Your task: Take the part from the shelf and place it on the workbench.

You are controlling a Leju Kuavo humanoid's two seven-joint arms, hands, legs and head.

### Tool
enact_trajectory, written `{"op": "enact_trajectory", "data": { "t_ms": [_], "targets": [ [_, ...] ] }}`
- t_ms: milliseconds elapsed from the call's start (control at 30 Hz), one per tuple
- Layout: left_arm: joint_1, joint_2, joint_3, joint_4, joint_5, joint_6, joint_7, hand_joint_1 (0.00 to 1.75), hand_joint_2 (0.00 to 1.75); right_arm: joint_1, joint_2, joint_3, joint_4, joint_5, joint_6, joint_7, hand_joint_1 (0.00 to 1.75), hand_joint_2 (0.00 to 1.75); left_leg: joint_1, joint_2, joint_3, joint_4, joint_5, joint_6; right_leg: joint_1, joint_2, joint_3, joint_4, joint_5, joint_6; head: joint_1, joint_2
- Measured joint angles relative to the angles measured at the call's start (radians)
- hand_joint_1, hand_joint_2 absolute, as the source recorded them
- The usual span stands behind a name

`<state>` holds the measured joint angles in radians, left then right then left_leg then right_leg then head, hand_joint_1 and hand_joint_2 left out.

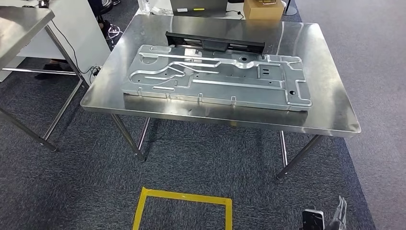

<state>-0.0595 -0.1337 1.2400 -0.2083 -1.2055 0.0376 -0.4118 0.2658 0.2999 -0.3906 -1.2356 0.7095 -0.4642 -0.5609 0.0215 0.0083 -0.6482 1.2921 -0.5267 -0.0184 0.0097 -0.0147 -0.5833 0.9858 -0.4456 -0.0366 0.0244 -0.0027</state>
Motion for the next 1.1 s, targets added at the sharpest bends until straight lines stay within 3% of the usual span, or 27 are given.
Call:
{"op": "enact_trajectory", "data": {
  "t_ms": [33,67,133,167,233,267,300,367,433,467,500,567,633,700,767,833,900,933,967,1000,1033,1100],
  "targets": [
    [0.000,0.000,0.003,0.000,-0.002,0.003,-0.001,0.00,0.00,-0.014,0.008,-0.057,0.053,0.016,0.002,-0.019,0.00,0.00,-0.002,0.000,0.042,-0.044,0.028,0.006,0.001,0.000,-0.015,0.007,0.008,0.002,0.000,0.000],
    [-0.001,-0.001,0.006,0.000,-0.004,0.006,-0.001,0.00,0.00,-0.026,0.017,-0.109,0.100,0.028,0.002,-0.034,0.00,0.00,-0.005,-0.001,0.101,-0.117,0.030,0.012,0.002,0.000,-0.028,0.017,0.014,0.005,0.000,0.000],
    [-0.005,-0.001,0.008,0.000,-0.005,0.010,-0.001,0.00,0.00,-0.042,0.028,-0.188,0.172,0.046,0.002,-0.051,0.00,0.00,-0.012,-0.001,0.199,-0.263,-0.016,0.026,0.003,-0.001,-0.045,0.035,0.023,0.014,0.000,0.000],
    [-0.006,-0.001,0.008,0.000,-0.005,0.012,-0.001,0.00,0.00,-0.048,0.030,-0.218,0.200,0.053,0.003,-0.054,0.00,0.00,-0.015,0.000,0.222,-0.306,-0.037,0.032,0.003,-0.003,-0.049,0.039,0.028,0.020,0.000,0.000],
    [-0.007,-0.004,0.009,0.000,-0.010,0.014,0.002,0.00,0.00,-0.059,0.030,-0.266,0.248,0.074,0.020,-0.044,0.00,0.00,-0.014,0.001,0.222,-0.326,-0.036,0.047,0.000,-0.002,-0.054,0.042,0.037,0.034,0.000,0.000],
    [-0.006,-0.005,0.009,0.000,-0.016,0.018,0.007,0.00,0.00,-0.066,0.030,-0.292,0.277,0.094,0.038,-0.027,0.00,0.00,-0.012,0.002,0.218,-0.330,-0.027,0.056,-0.002,0.001,-0.060,0.054,0.025,0.040,0.001,0.000],
    [-0.005,-0.007,0.009,0.000,-0.025,0.023,0.014,0.00,0.00,-0.076,0.029,-0.321,0.315,0.119,0.059,-0.001,0.00,0.00,-0.010,0.004,0.212,-0.333,-0.018,0.063,-0.004,0.005,-0.072,0.085,-0.001,0.047,0.001,0.000],
    [-0.003,-0.010,0.007,0.000,-0.049,0.038,0.024,0.00,0.00,-0.099,0.024,-0.385,0.412,0.176,0.095,0.067,0.00,0.00,-0.008,0.007,0.197,-0.333,-0.003,0.070,-0.013,0.010,-0.114,0.201,-0.085,0.058,0.001,0.000],
    [0.001,-0.011,0.005,0.000,-0.065,0.050,0.025,0.00,0.00,-0.118,0.018,-0.442,0.508,0.212,0.113,0.121,0.00,0.00,-0.008,0.007,0.182,-0.330,0.007,0.067,-0.022,0.010,-0.140,0.302,-0.136,0.067,0.001,0.000],
    [0.002,-0.013,0.005,0.000,-0.070,0.053,0.025,0.00,0.00,-0.125,0.016,-0.465,0.547,0.221,0.117,0.137,0.00,0.00,-0.007,0.007,0.176,-0.327,0.010,0.065,-0.026,0.010,-0.127,0.303,-0.133,0.070,0.001,0.000],
    [0.003,-0.014,0.005,0.000,-0.072,0.054,0.025,0.00,0.00,-0.132,0.014,-0.483,0.579,0.225,0.118,0.144,0.00,0.00,-0.007,0.007,0.173,-0.324,0.012,0.062,-0.030,0.010,-0.095,0.266,-0.113,0.072,0.001,0.000],
    [0.003,-0.017,0.003,0.000,-0.076,0.056,0.022,0.00,0.00,-0.147,0.010,-0.510,0.631,0.240,0.118,0.162,0.00,0.00,-0.005,0.005,0.167,-0.315,0.010,0.053,-0.035,0.020,-0.003,0.126,-0.066,0.074,0.001,0.000],
    [-0.002,-0.018,-0.002,0.000,-0.076,0.061,0.017,0.00,0.00,-0.163,0.004,-0.528,0.683,0.266,0.117,0.201,0.00,0.00,-0.005,0.002,0.159,-0.305,0.009,0.039,-0.032,0.033,0.045,0.041,-0.051,0.068,0.000,0.000],
    [-0.008,-0.018,-0.006,0.000,-0.065,0.066,0.017,0.00,0.00,-0.181,-0.007,-0.546,0.744,0.304,0.130,0.305,0.00,0.00,-0.005,-0.004,0.154,-0.303,0.012,0.025,-0.025,0.031,0.045,0.033,-0.054,0.054,-0.001,0.000],
    [-0.015,-0.014,-0.006,0.000,-0.048,0.065,0.034,0.00,0.00,-0.208,-0.023,-0.558,0.815,0.356,0.168,0.477,0.00,0.00,-0.001,-0.010,0.148,-0.290,0.002,0.015,-0.026,0.019,0.045,0.026,-0.050,0.037,-0.001,0.000],
    [-0.022,-0.006,-0.004,0.000,-0.039,0.064,0.067,0.00,0.00,-0.229,-0.036,-0.562,0.874,0.391,0.207,0.610,0.00,0.00,0.002,-0.012,0.113,-0.216,-0.046,0.010,-0.026,0.004,0.043,0.019,-0.044,0.020,-0.001,0.000],
    [-0.028,0.004,-0.001,0.000,-0.034,0.072,0.108,0.00,0.00,-0.241,-0.044,-0.565,0.913,0.402,0.236,0.657,0.00,0.00,0.002,-0.012,0.048,-0.085,-0.108,0.007,-0.020,-0.011,0.039,0.019,-0.043,0.013,-0.001,0.000],
    [-0.029,0.008,0.002,0.000,-0.035,0.078,0.132,0.00,0.00,-0.247,-0.046,-0.568,0.929,0.401,0.251,0.670,0.00,0.00,0.002,-0.012,0.024,-0.035,-0.122,0.007,-0.017,-0.017,0.038,0.020,-0.044,0.011,-0.001,0.000],
    [-0.028,0.011,0.004,0.001,-0.036,0.080,0.145,0.00,0.00,-0.254,-0.049,-0.574,0.943,0.394,0.264,0.682,0.00,0.00,0.001,-0.011,0.015,-0.018,-0.115,0.008,-0.014,-0.022,0.038,0.022,-0.044,0.010,-0.001,0.000],
    [-0.027,0.013,0.006,0.001,-0.038,0.077,0.145,0.00,0.00,-0.261,-0.050,-0.581,0.956,0.382,0.275,0.697,0.00,0.00,0.001,-0.010,0.024,-0.039,-0.090,0.010,-0.011,-0.028,0.038,0.024,-0.046,0.009,-0.001,0.000],
    [-0.026,0.014,0.006,0.001,-0.041,0.071,0.130,0.00,0.00,-0.268,-0.052,-0.592,0.966,0.368,0.283,0.710,0.00,0.00,-0.001,-0.002,0.051,-0.097,-0.053,0.015,-0.010,-0.035,0.039,0.026,-0.047,0.008,-0.001,0.000],
    [-0.029,0.011,0.005,0.001,-0.044,0.057,0.086,0.00,0.00,-0.278,-0.054,-0.614,0.980,0.347,0.291,0.722,0.00,0.00,-0.009,0.037,0.106,-0.224,0.001,0.027,-0.004,-0.053,0.040,0.034,-0.052,0.012,-0.001,0.000]
  ]
}}
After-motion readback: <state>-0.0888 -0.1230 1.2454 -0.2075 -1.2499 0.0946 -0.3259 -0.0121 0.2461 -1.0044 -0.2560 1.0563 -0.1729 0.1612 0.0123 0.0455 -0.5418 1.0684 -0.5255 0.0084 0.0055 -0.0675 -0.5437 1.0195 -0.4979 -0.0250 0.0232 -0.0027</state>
